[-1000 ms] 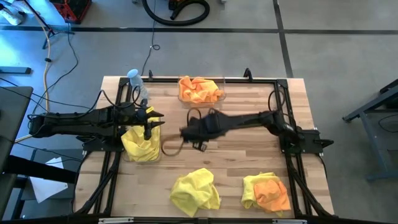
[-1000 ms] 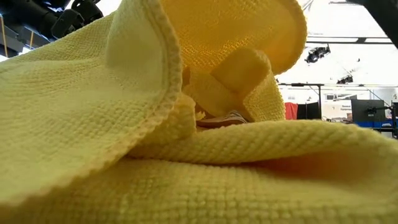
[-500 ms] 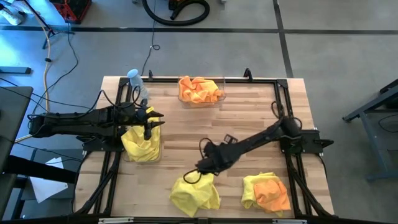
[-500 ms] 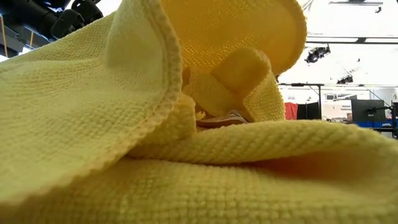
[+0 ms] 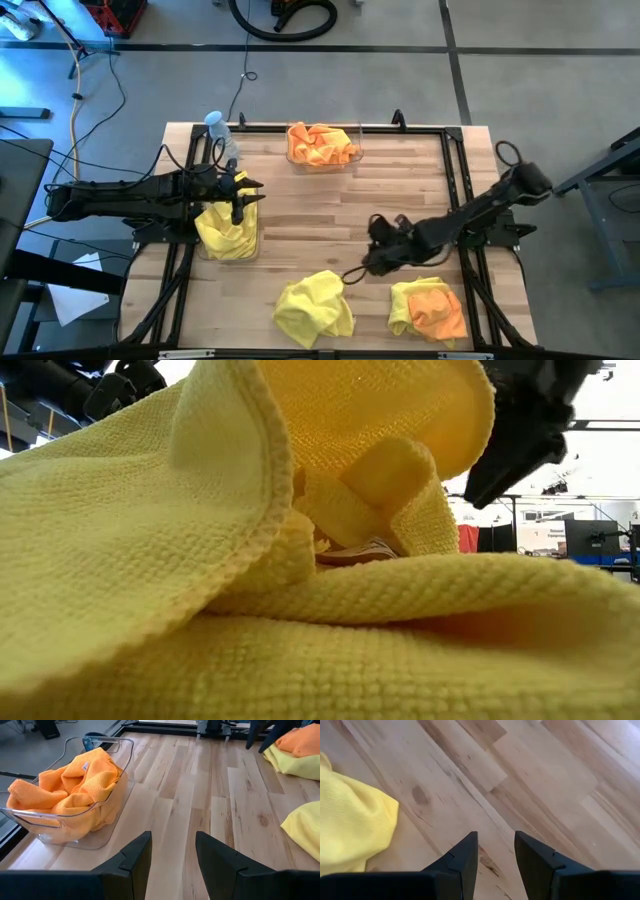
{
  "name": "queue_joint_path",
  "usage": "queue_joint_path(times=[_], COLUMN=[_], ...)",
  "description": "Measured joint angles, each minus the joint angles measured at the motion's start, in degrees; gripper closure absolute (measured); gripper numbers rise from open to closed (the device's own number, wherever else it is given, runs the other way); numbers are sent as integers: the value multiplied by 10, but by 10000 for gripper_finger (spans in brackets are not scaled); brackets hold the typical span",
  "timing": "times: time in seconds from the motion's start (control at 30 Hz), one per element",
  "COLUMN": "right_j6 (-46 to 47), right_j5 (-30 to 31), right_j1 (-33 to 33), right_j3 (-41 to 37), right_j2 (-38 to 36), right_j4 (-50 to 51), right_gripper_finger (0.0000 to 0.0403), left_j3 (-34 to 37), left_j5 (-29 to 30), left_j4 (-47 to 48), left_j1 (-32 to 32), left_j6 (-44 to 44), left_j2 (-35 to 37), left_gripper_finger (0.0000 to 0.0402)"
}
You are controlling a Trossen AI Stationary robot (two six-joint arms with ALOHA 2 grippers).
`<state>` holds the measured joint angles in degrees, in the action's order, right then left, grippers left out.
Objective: Sort microfiber towel by color & place in baskets
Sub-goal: Put the yellow microfiber towel into the bottom transparent bin
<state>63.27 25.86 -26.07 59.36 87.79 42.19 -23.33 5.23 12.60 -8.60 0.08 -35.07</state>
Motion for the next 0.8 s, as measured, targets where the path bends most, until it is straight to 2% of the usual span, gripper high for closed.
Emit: queue_joint_path(times=[0.17, 0.3, 0.47, 0.67, 0.8], right_j6=[6, -61, -151, -183, -193], right_j5=[0, -28, -21, 11, 41], right_j1=[2, 8, 9, 10, 10], right_j3=[-68, -86, -80, -80, -80], right_j2=[-34, -30, -24, -24, -24], right_j4=[-74, -171, -249, -252, -226], right_gripper_finger=[279, 279, 279, 279, 279], left_j3=[0, 0, 0, -36, -77], left_j5=[0, 2, 4, 66, 108], left_j4=[-6, -20, -62, -73, -79], left_j1=[0, 6, 45, 124, 187], left_j6=[-23, -27, -24, -27, -40], left_j2=[0, -4, -24, -85, -153], left_gripper_finger=[259, 259, 259, 259, 259])
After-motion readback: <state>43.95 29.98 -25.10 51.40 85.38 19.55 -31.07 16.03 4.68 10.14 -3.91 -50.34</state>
